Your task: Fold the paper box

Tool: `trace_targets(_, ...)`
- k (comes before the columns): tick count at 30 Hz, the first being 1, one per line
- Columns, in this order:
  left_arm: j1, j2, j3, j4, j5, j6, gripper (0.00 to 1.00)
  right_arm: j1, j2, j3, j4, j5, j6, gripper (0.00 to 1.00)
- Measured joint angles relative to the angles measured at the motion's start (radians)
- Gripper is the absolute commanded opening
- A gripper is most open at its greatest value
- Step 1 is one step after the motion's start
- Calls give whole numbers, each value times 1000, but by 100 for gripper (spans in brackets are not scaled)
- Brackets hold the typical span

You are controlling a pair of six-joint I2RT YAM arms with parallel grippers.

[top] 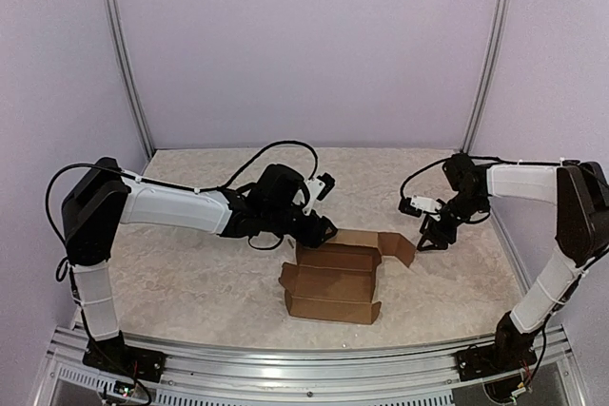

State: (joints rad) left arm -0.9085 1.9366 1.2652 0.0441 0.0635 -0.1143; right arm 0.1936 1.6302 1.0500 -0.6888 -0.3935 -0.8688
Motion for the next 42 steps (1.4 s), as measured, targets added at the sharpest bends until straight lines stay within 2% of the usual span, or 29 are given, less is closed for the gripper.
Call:
trace_targets(3,0,0,0,0,-2,-8,63,57,10,-51,34,19,12,59)
trace_targets(12,0,1,0,0,-5,-24,63,173,9,-55,122,-25,66,59)
trace_targets(31,1,10,9,1,-24,-36,63,264,19,-58,214,-121,157,59)
trace_targets(37,-13,24,24,1,-43,-35,63,276,19,-87,286,-127,245,60)
trace_targets(42,-14,34,39,0,-46,-36,63,288,6,-116,356,-121,312,54)
